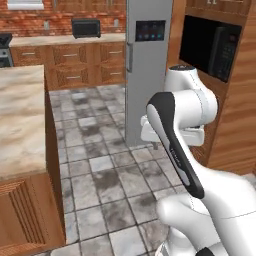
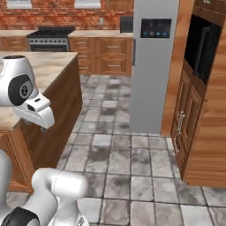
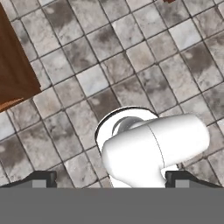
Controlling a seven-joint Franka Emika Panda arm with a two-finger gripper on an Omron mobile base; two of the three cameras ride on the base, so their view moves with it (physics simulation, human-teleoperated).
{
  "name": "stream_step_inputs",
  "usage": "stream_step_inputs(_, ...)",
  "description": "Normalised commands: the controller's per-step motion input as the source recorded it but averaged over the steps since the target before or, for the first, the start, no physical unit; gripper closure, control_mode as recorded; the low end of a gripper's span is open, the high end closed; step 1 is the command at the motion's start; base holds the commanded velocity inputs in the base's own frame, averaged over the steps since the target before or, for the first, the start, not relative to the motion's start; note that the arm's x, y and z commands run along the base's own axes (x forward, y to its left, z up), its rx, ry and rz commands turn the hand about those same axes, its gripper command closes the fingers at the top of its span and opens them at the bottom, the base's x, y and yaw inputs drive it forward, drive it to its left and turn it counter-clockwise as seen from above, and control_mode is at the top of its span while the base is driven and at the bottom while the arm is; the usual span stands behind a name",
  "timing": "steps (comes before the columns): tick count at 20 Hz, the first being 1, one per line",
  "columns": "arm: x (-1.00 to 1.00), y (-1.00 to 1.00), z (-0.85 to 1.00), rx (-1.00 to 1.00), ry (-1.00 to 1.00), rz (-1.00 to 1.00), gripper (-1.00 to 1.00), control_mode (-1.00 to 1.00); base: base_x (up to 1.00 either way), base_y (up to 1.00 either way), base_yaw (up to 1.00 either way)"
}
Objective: Take the cheese, fish, and lemon from the fridge and place them on the plate on the dining counter to create an appetizer plate.
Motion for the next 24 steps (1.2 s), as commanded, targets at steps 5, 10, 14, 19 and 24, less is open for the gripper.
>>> stream_step_inputs(5,0.0,0.0,0.0,0.0,0.0,0.0,-1.0,1.0,1.0,-0.64,0.15)
stream_step_inputs(10,0.0,0.0,0.0,0.0,0.0,0.0,-1.0,1.0,1.0,-0.18,0.12)
stream_step_inputs(14,0.0,0.0,0.0,0.0,0.0,0.0,-1.0,1.0,1.0,0.0,0.07)
stream_step_inputs(19,0.0,0.0,0.0,0.0,0.0,0.0,-1.0,1.0,1.0,0.0,0.01)
stream_step_inputs(24,0.0,0.0,0.0,0.0,0.0,0.0,-1.0,1.0,1.0,0.05,0.0)
